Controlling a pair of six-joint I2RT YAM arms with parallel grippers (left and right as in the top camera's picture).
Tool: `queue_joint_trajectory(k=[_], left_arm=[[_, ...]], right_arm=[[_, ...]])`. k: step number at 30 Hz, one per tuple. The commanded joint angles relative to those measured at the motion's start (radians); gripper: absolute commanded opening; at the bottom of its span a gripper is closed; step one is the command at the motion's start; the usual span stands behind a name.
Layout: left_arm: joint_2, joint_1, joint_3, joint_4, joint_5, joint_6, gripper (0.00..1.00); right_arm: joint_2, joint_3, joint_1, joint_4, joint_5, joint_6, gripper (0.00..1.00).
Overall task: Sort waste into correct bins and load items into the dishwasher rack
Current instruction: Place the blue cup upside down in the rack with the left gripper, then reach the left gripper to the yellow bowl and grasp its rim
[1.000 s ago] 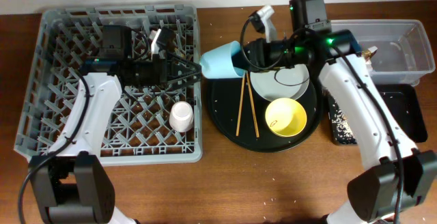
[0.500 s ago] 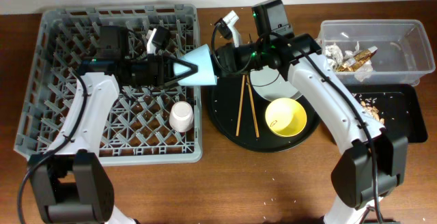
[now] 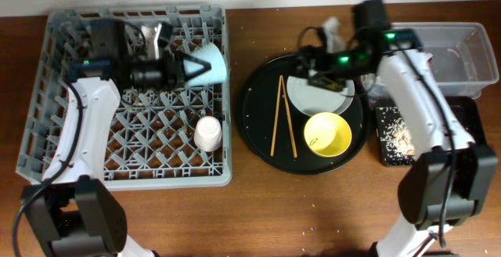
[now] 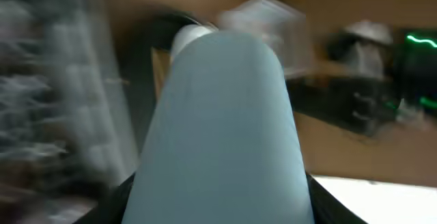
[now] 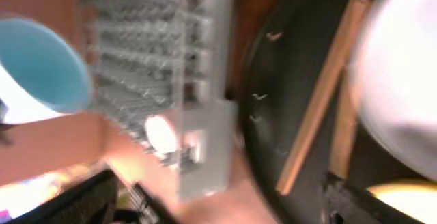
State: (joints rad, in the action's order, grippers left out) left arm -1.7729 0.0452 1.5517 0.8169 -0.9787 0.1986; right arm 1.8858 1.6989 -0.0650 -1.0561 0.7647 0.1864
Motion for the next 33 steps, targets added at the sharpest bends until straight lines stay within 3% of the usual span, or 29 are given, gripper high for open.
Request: queue_joint_trajectory(k=[1,5,13,14,17,18,20,28,33], left_arm=[[0.027,-0.138,0.108,0.034,0.705,-0.037,0.27],[-0.034,-0.281,0.108,0.082,1.009,-0.066,0.25],[-0.212,-0.305,0.108,0.143,1.035,-0.066,0.25],[-0.227,-0.308,0.108,0.142,1.035,-0.066,0.31],[-0.262,-0.311,0.108,0.135,1.035,-0.065,0.77],[-0.263,-0.311,0.108,0.135,1.035,-0.065,0.85],[-0.262,-0.308,0.123,0.139,1.036,-0.066,0.92],[-0.261,-0.303,0.531,0.427,1.054,-0.066,0.92],[-0.261,-0.33,0.728,0.622,0.981,-0.066,0.9]], right_arm=[[-0.023,-0.002,0.074,-0.112,-0.129,-0.191,0.98],[-0.023,-0.002,0.105,-0.189,-0.203,-0.216,0.95],[-0.023,-0.003,0.104,-0.22,-0.202,-0.216,0.95],[-0.023,-0.003,0.104,-0.223,-0.203,-0.216,0.95],[-0.023,-0.003,0.104,-0.224,-0.203,-0.216,0.95],[-0.023,-0.003,0.104,-0.223,-0.203,-0.216,0.95],[-0.023,-0.003,0.104,-0.223,-0.225,-0.216,0.93],[-0.041,0.066,0.105,-0.243,-0.194,-0.186,0.89],[-0.15,0.177,0.105,-0.322,-0.254,-0.185,0.9]])
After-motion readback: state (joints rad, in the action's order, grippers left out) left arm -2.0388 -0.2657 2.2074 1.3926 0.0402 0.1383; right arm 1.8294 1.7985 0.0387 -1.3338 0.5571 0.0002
